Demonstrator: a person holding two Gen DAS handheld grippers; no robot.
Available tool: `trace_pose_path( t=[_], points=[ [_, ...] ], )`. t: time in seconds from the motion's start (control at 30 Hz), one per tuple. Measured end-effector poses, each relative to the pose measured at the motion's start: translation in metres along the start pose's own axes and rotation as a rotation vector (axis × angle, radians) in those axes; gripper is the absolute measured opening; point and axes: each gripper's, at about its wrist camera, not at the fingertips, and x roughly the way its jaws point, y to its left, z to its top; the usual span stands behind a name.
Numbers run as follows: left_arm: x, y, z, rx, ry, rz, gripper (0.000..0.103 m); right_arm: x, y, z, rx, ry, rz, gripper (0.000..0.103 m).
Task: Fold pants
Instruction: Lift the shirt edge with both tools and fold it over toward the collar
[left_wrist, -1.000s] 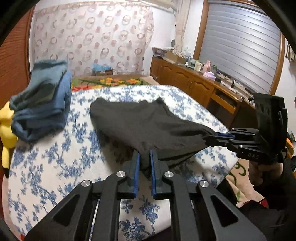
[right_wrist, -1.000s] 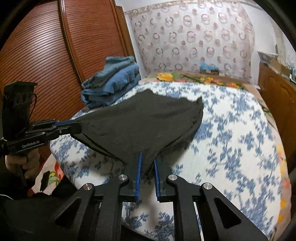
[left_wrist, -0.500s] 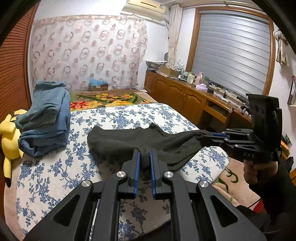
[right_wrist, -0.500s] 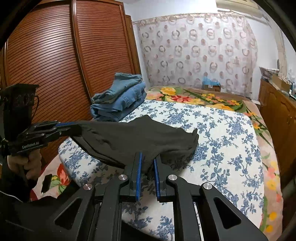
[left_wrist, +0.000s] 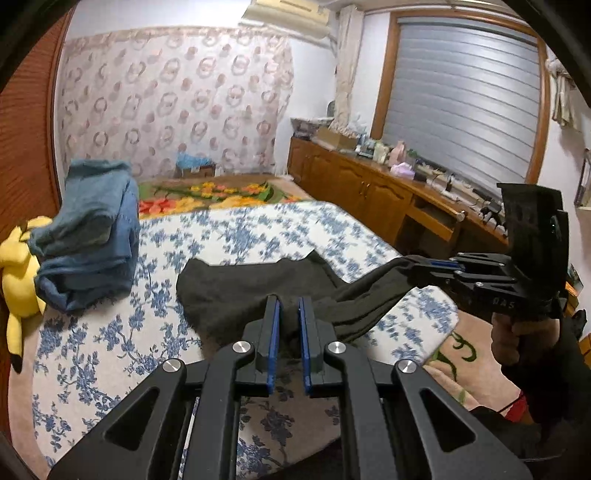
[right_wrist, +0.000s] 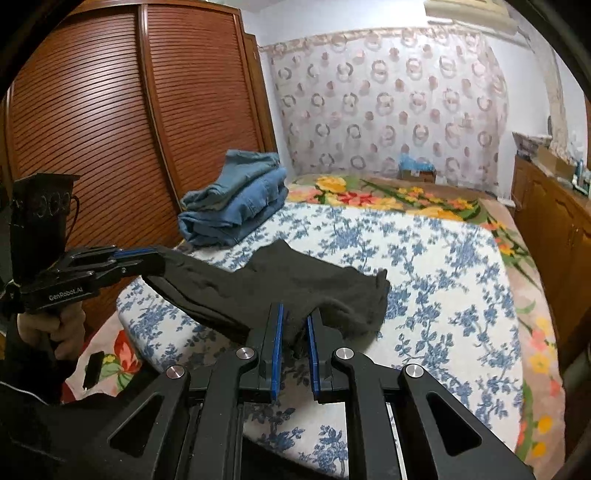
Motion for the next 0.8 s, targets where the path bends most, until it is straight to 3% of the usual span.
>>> trace_pose_path(
  t=[0.27, 0.7, 0.8],
  points=[
    [0.049, 0.029, 0.009, -0.034, 0.075, 0.059, 0.011, 0.055, -0.012, 0.011, 0.026, 0.014, -0.038, 0.012],
    [0.075, 0.05, 0.044, -0.026, 0.05, 0.113, 0.011, 0.111, -0.023, 0.044, 0.036, -0.01, -0.092, 0.012],
    [0.088, 0.055, 0.044, -0.032, 0.074, 0.124, 0.011, 0.122, -0.027, 0.043, 0.036, 0.007, -0.099, 0.012]
  ],
)
